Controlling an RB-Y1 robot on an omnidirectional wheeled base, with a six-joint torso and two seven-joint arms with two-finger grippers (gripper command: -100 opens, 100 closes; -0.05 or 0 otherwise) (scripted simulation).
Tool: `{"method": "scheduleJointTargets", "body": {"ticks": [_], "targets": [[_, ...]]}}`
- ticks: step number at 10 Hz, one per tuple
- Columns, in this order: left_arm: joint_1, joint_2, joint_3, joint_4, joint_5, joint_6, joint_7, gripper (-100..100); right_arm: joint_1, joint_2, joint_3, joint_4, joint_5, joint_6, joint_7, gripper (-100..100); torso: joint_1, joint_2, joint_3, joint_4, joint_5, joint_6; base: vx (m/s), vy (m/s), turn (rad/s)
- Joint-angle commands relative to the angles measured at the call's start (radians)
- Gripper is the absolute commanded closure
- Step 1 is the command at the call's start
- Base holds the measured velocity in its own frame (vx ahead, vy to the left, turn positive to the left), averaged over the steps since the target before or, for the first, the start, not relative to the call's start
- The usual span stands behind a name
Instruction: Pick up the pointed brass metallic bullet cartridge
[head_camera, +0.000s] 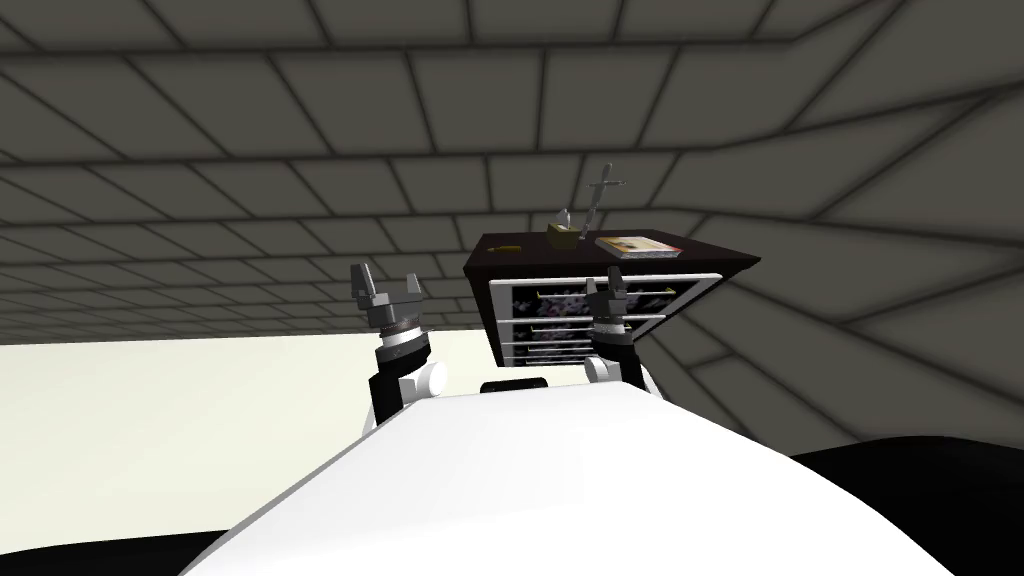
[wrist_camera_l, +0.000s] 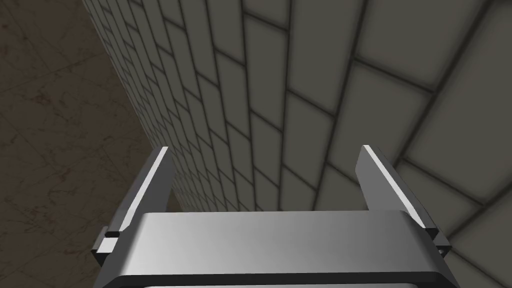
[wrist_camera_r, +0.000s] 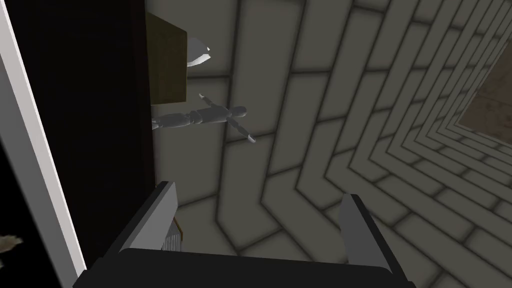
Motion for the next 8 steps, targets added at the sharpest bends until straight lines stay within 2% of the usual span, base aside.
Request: {"method": "scheduleJointTargets", "body": {"ticks": [1,4,6,7,8], "targets": [[0.000,0.000,0.000,0.000,0.000,0.000,0.000,0,-0.008,-0.047,-0.005,-0.003,0.013,-0.013,0.012,-100,0.000,0.000,0.000,0.000,0.000,0.000,-0.049,0.050,0.016],[0.000,0.000,0.000,0.000,0.000,0.000,0.000,0,-0.030,-0.132,-0.022,-0.006,0.045,-0.047,0.040,-100,0.006,0.004,0.002,0.001,0.001,0.000,-0.079,0.100,0.000],[0.000,0.000,0.000,0.000,0.000,0.000,0.000,0,-0.049,-0.192,-0.041,-0.004,0.076,-0.080,0.065,-100,0.010,0.008,0.005,0.002,0.002,0.000,-0.133,0.173,-0.016],[0.000,0.000,0.000,0.000,0.000,0.000,0.000,0,-0.049,-0.206,-0.041,-0.004,0.076,-0.080,0.065,-100,0.012,0.009,0.005,0.002,0.003,0.000,-0.099,0.111,-0.016],[0.000,0.000,0.000,0.000,0.000,0.000,0.000,0,-0.060,-0.245,-0.052,-0.001,0.094,-0.100,0.078,-100,0.008,0.007,0.004,0.002,0.002,0.000,-0.078,0.093,-0.015]]}}
